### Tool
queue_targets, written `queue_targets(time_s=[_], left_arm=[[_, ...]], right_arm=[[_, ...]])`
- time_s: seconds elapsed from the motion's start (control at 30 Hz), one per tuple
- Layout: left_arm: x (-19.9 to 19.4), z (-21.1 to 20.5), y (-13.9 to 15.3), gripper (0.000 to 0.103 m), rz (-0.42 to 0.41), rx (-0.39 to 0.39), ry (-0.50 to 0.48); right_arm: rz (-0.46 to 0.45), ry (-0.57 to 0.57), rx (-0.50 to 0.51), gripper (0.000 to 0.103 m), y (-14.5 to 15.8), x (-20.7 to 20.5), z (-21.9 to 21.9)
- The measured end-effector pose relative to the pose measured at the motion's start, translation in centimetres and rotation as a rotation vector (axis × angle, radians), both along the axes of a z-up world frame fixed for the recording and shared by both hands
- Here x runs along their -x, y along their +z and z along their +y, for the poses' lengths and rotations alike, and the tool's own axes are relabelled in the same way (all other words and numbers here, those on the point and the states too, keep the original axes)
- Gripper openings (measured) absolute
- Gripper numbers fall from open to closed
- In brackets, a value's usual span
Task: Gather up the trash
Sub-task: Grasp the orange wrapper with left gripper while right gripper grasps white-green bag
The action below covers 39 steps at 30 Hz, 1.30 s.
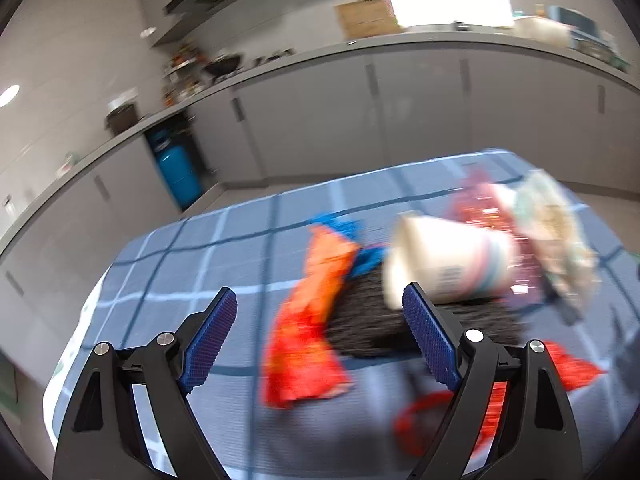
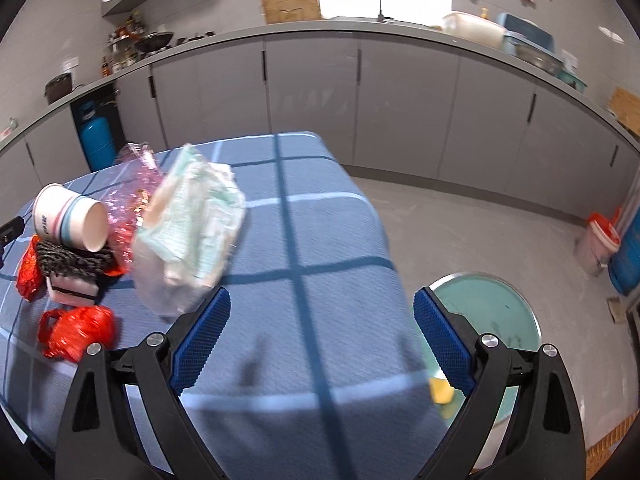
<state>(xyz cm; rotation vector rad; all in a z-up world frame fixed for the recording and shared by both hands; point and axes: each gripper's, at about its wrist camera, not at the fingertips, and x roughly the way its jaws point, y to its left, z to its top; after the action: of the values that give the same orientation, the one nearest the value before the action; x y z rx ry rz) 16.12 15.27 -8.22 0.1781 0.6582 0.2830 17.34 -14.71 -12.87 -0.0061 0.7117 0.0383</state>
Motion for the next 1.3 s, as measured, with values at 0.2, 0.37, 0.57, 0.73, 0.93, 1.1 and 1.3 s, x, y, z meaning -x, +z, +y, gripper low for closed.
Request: queue_targets(time_s=[0.2,0.37,0.57,0.73,0.93,1.1,1.3], left_arm=[[-1.4,4.2,-0.7,0.084,0.004,-0.011,0.091],[-2.8,4.6,-1.4,0.084,0.028,0.015,0.062],[-4.5,4.2,-3.5,0.084,0.083,0.042,0.046],[-5.2,4.4,-4.7,0.084,0.116,0.068,0.035],[-5.6,4.3,-5.6,0.071,0.139,0.093,0.017],[-5.6,4.2,-5.9,0.039,0.155,0.122,-0.015],[-5.2,4.0,-5.7,0.016,0.148,0.099,-0.021]], right_arm=[[-0.028,0.074,0.02,0.092,1.4,-1.9,3.9],[-0.042,0.116,0.055,0.094,1.6,-4.2,7.2],[-0.009,0.125,0.072,0.094,0.5,-6.6,8.7],[0.019,0.119,0.078,0.094,-0.5,-7.8,9.0],[0.083,0.129,0.063,0.083,-2.2,-9.5,9.2],[0.123,0.163,0.04,0.052,-3.0,-9.7,9.4],[0.109,0.18,0.027,0.033,-2.8,-8.8,9.7]])
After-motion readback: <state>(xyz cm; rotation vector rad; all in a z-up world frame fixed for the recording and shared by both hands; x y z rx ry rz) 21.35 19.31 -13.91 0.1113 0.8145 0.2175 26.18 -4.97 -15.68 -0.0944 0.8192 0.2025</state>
